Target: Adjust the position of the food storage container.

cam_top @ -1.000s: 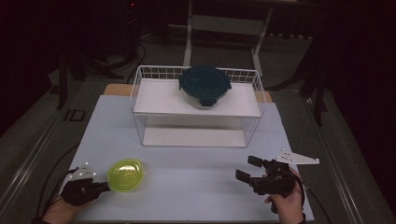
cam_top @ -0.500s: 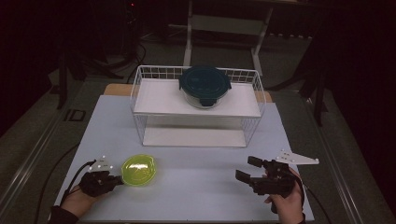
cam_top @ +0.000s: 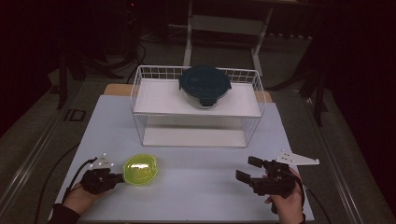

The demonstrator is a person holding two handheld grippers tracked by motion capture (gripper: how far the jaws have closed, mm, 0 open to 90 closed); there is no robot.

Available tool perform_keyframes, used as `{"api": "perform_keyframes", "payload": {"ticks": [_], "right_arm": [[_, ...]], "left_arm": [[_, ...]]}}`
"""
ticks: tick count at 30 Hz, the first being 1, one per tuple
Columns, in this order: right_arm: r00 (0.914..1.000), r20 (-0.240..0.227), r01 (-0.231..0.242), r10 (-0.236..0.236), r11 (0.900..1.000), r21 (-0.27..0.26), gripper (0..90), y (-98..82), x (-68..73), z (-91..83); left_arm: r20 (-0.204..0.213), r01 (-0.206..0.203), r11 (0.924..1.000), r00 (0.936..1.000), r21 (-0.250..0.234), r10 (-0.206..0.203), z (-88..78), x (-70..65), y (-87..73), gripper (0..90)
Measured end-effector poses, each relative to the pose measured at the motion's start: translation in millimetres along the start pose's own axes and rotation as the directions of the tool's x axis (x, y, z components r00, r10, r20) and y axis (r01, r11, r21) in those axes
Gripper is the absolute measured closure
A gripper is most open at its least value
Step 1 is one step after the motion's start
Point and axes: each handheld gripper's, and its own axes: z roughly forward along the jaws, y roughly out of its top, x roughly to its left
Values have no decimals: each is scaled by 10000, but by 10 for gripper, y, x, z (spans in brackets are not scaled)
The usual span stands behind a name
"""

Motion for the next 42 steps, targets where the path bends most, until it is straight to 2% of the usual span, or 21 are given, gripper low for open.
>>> {"api": "perform_keyframes", "payload": {"ticks": [13, 19, 22, 28, 42], "right_arm": [[10000, 91, 37, -37, 10000, 13, 149, -31, -10, -10], [9999, 102, 15, -15, 10000, -11, 149, -34, -19, -23], [9999, 112, -22, 22, 10000, -35, 149, -38, -26, -34], [9999, 103, -31, 31, 10000, -56, 149, -38, -29, -41], [10000, 94, -29, 29, 10000, -6, 149, -43, -30, -34]], "left_arm": [[95, -141, 9997, 9999, 181, 139, 151, 13, 167, 885], [111, -164, 9998, 9998, 121, 163, 196, 3, 223, 886], [241, -388, 9990, 9990, 217, 383, 286, -57, 301, 886], [341, -589, 9981, 9977, 184, 583, 354, -115, 397, 885], [694, -851, 9962, 9941, 161, 838, 513, -242, 550, 885]]}}
